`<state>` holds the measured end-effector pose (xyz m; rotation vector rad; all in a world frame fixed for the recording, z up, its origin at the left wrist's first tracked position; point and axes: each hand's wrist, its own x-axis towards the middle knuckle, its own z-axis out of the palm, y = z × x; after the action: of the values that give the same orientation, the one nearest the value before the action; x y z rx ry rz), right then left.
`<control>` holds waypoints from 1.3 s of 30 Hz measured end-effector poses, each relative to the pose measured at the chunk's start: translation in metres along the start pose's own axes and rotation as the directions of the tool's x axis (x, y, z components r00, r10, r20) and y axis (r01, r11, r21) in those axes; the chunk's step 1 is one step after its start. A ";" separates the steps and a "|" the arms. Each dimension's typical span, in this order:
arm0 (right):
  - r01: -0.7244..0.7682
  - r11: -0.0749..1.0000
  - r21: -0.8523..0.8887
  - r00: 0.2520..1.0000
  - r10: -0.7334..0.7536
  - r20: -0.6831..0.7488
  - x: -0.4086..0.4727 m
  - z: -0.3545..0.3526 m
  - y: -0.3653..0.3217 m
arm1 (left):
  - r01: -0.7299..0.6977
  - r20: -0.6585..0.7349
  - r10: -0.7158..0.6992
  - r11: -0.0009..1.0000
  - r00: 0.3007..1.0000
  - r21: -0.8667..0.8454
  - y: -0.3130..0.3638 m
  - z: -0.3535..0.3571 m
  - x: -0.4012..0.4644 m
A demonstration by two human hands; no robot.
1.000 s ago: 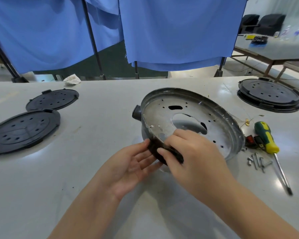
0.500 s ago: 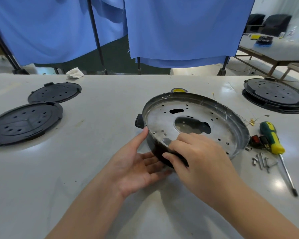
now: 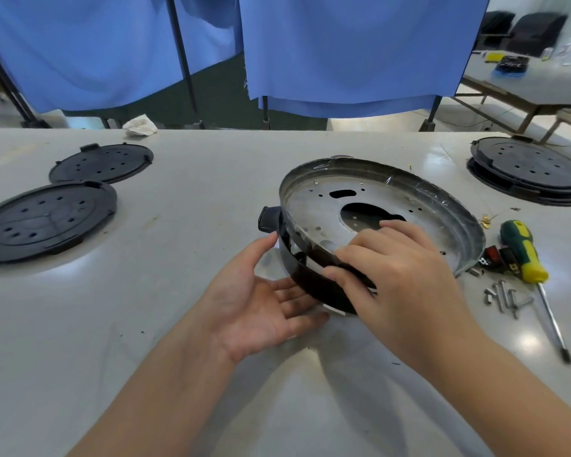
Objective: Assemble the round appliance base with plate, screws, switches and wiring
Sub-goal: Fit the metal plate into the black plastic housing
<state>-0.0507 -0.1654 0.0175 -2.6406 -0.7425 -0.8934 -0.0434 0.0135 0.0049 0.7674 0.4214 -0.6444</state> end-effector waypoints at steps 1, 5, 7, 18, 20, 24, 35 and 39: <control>0.005 1.000 -0.002 1.000 -0.005 -0.002 0.000 0.000 0.000 | -0.001 -0.001 0.001 1.000 1.000 0.005 0.000 0.000 0.000; 0.038 0.999 0.002 0.999 -0.038 0.002 -0.001 0.003 -0.001 | -0.003 -0.009 0.003 1.000 1.000 0.018 -0.001 0.001 -0.002; 0.058 0.998 0.001 0.998 -0.058 0.014 -0.001 0.004 -0.002 | -0.002 -0.018 0.002 1.000 1.000 0.009 -0.001 0.002 -0.002; 0.005 1.000 0.030 1.000 -0.005 0.003 -0.003 0.006 -0.014 | -0.051 -0.048 0.056 0.994 0.997 0.100 -0.005 0.005 0.000; 0.001 1.000 0.028 1.000 -0.001 0.000 -0.004 0.007 -0.017 | -0.059 -0.052 0.065 0.993 0.997 0.106 -0.006 0.005 0.000; 0.001 1.000 0.020 1.000 -0.001 0.011 -0.004 0.006 -0.018 | -0.062 -0.059 0.069 0.992 0.996 0.105 -0.006 0.005 0.000; 0.035 0.999 0.012 0.999 -0.035 0.002 -0.004 0.005 -0.018 | -0.071 -0.049 0.080 0.985 0.996 0.158 -0.007 0.007 0.000; 0.033 0.999 0.004 0.999 -0.033 0.011 -0.003 0.003 -0.017 | -0.061 -0.046 0.069 0.986 0.997 0.158 -0.006 0.006 0.000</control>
<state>-0.0599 -0.1514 0.0148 -2.6396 -0.7915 -0.8851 -0.0469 0.0056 0.0055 0.9446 0.3940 -0.6022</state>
